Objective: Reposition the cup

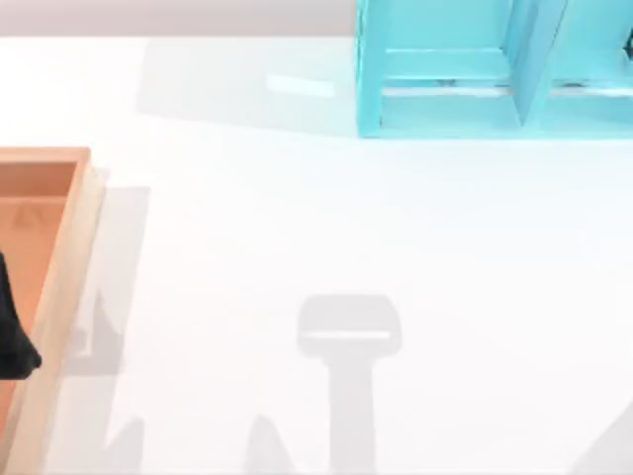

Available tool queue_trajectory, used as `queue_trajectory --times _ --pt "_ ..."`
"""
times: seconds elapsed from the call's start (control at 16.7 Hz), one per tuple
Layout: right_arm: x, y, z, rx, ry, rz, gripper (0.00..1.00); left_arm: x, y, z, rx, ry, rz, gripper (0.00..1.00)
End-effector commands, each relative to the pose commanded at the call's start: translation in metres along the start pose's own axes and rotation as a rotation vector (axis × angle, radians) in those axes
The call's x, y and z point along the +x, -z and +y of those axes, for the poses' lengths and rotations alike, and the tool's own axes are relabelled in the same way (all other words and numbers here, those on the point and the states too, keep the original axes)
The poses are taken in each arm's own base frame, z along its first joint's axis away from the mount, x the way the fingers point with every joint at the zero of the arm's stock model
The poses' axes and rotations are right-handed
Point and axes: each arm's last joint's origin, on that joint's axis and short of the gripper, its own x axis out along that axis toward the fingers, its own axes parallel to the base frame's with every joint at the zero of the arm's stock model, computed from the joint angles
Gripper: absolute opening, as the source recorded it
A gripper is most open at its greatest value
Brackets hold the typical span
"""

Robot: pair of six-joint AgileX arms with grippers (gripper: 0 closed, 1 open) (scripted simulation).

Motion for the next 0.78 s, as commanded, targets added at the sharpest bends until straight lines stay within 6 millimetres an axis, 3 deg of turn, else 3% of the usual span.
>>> queue_trajectory --times 0.72,0.78 --pt "0.0000 0.0000 0.0000 0.000 0.000 0.000 0.98 0.0000 0.0000 0.0000 0.000 0.000 0.000 1.00" --pt "0.0000 0.0000 0.0000 0.000 0.000 0.000 1.00 0.0000 0.0000 0.0000 0.000 0.000 0.000 1.00"
